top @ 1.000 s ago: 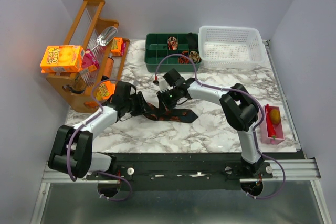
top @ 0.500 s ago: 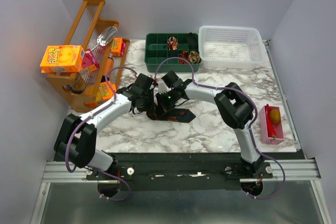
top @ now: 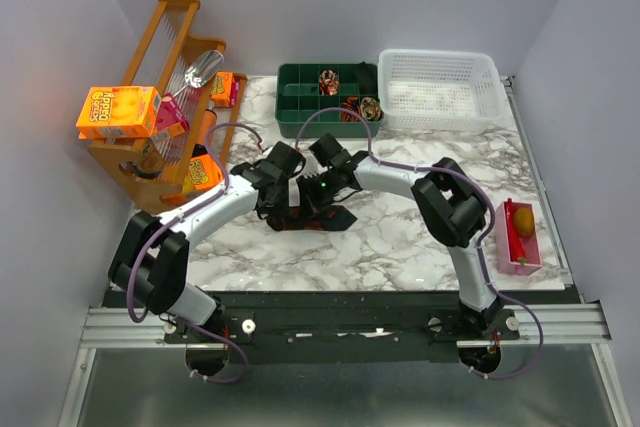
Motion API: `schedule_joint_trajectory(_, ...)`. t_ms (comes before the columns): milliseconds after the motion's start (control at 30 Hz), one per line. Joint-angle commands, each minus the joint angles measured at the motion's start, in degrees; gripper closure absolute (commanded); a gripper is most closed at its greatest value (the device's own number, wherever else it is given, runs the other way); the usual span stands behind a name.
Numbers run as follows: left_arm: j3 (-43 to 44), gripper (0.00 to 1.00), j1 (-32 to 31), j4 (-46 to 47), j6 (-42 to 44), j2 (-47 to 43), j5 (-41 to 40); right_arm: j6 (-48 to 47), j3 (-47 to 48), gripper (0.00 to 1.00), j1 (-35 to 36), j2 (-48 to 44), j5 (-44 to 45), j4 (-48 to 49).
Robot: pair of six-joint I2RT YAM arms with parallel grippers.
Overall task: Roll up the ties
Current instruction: Roll the tie at the center of the board.
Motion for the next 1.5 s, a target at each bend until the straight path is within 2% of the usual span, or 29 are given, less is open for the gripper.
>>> schedule_joint_trajectory(0, 2.77, 0.68, -2.31, -4.97, -0.50, 1.93, -8.26, 0.36, -0.98, 1.00, -0.74, -4.78, -2.02, 0.87)
schedule_joint_trajectory(333, 7.08, 0.66, -5.83, -11.74, -4.54, 8.60, -17.76, -0.34, -3.88, 1.00, -4.70, -8.03, -1.23, 0.78)
schedule_joint_trajectory(633, 12.70, 0.55, -10.49, -15.26, -7.79, 15.81, -19.71, -1.04, -6.70, 1.00, -6.10, -7.60, 0.27, 0.96)
schedule_joint_trajectory(767, 13.06, 0.26, -11.81, -13.25, -7.62, 17.22, -16.55, -1.31, -7.22, 0.99, -6.46, -7.42, 0.70, 1.04)
schedule_joint_trajectory(867, 11.65, 0.20, -11.81, -9.47, -7.00, 16.44, -11.98, -1.48, -7.31, 1.00, -6.72, -7.60, 1.06, 1.04)
schedule_joint_trajectory(1033, 9.63, 0.19, -11.81, -4.02, -7.09, 14.42, -6.35, -1.66, -7.40, 1.00, -6.90, -7.60, 0.88, 0.96)
schedule_joint_trajectory(1467, 7.26, 0.18, -11.28, 2.05, -7.97, 9.76, -1.95, -1.92, -7.49, 1.00, -6.90, -8.21, 0.18, 0.87)
